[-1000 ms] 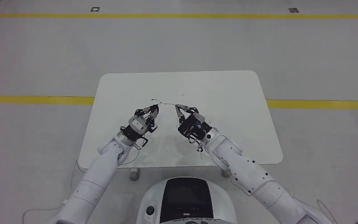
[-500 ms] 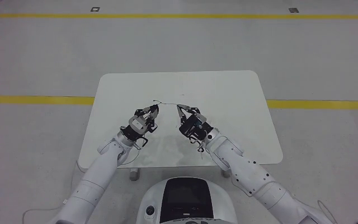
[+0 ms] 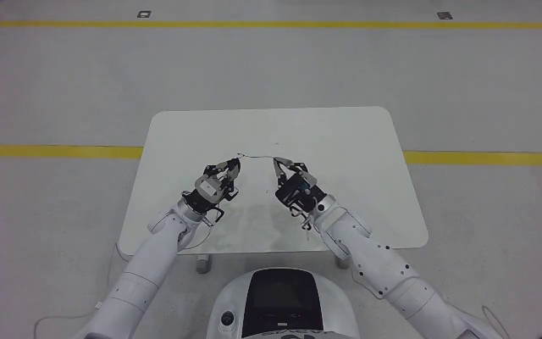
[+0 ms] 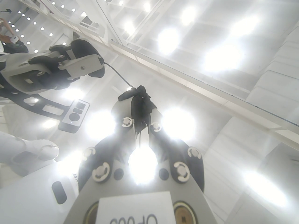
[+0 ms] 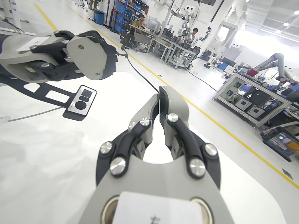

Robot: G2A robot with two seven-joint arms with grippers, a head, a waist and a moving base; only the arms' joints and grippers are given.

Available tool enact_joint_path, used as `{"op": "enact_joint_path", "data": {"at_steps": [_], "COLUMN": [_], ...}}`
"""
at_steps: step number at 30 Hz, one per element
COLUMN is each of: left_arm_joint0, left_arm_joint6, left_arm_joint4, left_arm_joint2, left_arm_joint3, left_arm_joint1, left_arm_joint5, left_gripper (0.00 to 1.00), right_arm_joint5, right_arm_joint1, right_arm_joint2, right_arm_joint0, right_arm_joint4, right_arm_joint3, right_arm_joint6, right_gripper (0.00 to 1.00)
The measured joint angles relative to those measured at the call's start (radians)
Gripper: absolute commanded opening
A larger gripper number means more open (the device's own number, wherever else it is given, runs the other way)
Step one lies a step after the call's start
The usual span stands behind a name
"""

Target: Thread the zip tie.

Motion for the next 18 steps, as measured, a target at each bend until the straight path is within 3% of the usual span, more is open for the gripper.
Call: {"op": "enact_joint_path", "data": {"at_steps": [18], "left_arm_joint0": [0.0], "left_arm_joint6": [0.0], "left_arm_joint4": [0.0], "left_arm_joint2": [0.0], "left_arm_joint3": [0.0], "left_arm_joint1": [0.0], "left_arm_joint5": [0.0], "left_gripper": [0.0], "right_arm_joint5": [0.004], "right_arm_joint1": [0.026], "right_arm_joint2": [0.006], "right_arm_joint0": [-0.003], "right_arm_joint4": [0.0], "right_arm_joint3": [0.0], "right_arm_joint6": [0.003], "right_gripper": [0.0]}}
